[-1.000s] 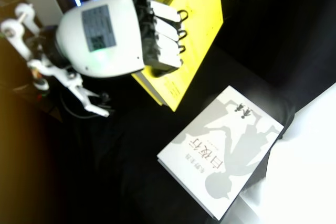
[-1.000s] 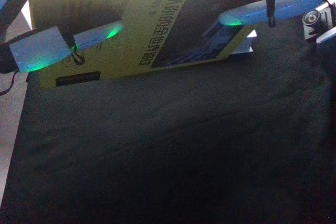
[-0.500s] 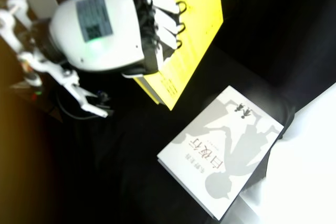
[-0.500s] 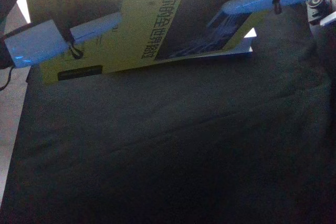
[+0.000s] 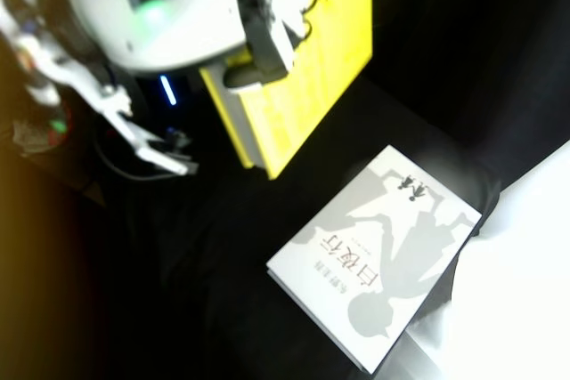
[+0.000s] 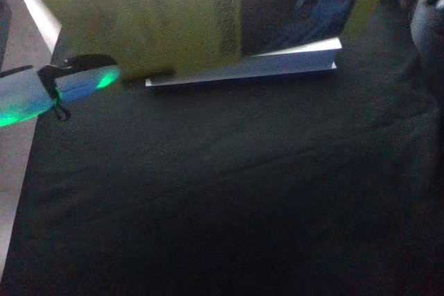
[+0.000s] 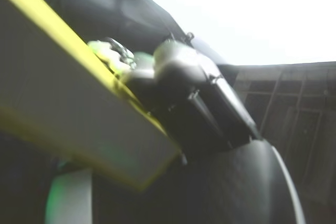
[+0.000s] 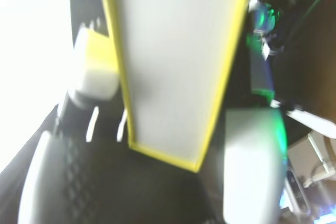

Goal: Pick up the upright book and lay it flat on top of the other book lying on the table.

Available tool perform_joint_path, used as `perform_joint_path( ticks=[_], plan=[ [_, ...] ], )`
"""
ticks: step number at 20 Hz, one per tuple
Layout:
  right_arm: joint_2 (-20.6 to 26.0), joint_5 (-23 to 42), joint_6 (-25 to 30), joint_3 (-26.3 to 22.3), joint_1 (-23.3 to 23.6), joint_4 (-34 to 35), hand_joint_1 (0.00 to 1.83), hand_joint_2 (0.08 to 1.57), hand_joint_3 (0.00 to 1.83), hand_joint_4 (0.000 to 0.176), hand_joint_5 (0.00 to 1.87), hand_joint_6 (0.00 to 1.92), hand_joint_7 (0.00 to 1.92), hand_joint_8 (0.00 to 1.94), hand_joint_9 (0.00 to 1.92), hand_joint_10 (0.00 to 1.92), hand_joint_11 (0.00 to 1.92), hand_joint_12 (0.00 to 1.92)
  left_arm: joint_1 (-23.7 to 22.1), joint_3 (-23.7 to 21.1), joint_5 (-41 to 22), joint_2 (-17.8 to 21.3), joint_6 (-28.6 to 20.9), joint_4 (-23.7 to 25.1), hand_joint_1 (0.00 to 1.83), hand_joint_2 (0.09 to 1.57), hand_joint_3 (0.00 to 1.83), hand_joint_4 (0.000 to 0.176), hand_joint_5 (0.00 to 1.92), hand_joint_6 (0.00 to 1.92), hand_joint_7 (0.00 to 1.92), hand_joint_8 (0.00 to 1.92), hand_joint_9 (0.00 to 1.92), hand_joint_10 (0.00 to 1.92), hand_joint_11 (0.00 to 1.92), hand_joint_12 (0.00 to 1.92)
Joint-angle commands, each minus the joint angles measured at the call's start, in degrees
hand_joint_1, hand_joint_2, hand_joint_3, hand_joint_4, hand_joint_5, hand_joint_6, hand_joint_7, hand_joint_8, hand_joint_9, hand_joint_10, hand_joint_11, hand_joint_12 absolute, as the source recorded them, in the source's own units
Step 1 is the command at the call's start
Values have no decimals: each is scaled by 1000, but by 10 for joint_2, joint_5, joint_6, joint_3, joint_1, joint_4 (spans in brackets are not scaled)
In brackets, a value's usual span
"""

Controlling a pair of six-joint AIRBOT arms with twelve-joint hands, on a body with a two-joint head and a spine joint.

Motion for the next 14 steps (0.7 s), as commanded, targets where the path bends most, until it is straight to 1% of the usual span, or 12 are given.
perform_joint_path(
  ticks=[1,2,3,4,6,7,9,10,12,13,14],
  plan=[
    [1,44,-7,-1,13,63,1197,1260,0,0,612,1312,873,1476,1181,1529,1169,1810,7,-5,-87,5,0,16,538,870,0,176,0,0,0,0,0,0,0,0],
    [3,44,-11,-1,14,68,1088,1263,0,0,710,1390,1261,1893,1388,1892,1407,1917,22,-9,-97,6,0,12,486,888,0,176,0,0,0,0,0,0,0,0],
    [7,44,-14,-1,15,73,1084,1263,0,0,712,1393,1357,1931,1502,1915,1516,1920,39,-13,-108,7,0,6,453,911,0,176,0,0,0,0,0,0,0,0],
    [8,44,-15,-1,16,75,1086,1259,0,0,722,1381,1404,1939,1559,1920,1583,1921,45,-15,-112,8,0,3,421,902,0,176,0,0,0,0,0,0,0,0],
    [11,44,-15,-1,19,76,1102,1239,0,0,758,1334,1434,1941,1621,1921,1649,1921,56,-19,-114,11,-1,1,423,892,0,176,0,0,0,0,0,0,0,0],
    [13,44,-16,-1,21,76,1116,1220,0,0,792,1282,1441,1941,1608,1921,1639,1921,58,-20,-114,11,-1,0,469,926,0,176,0,0,0,0,0,0,0,0],
    [16,43,-29,-1,38,79,1121,1213,0,0,799,1266,1457,1941,1574,1921,1617,1921,70,-23,-113,9,-1,-6,513,968,0,176,0,0,0,0,0,0,0,0],
    [16,39,-38,-1,47,79,1117,1216,0,0,793,1276,1464,1941,1559,1921,1574,1921,77,-24,-109,7,-1,-9,530,988,0,176,0,0,0,0,0,0,0,0],
    [16,19,-66,-2,69,79,1094,1247,7,0,732,1368,1361,1941,1443,1921,1435,1921,91,-25,-105,0,-1,-21,549,1011,5,176,0,0,0,0,0,0,0,0],
    [16,10,-67,-1,75,79,1094,1247,7,0,732,1368,1361,1941,1443,1921,1435,1921,94,-24,-103,-4,-1,-23,549,1011,5,176,0,0,0,0,0,0,0,0],
    [15,0,-67,5,81,79,1095,1248,4,0,733,1369,1347,1941,1424,1921,1363,1921,98,-25,-99,-10,-2,-25,522,1007,3,176,0,0,0,0,0,0,0,0]
  ],
)
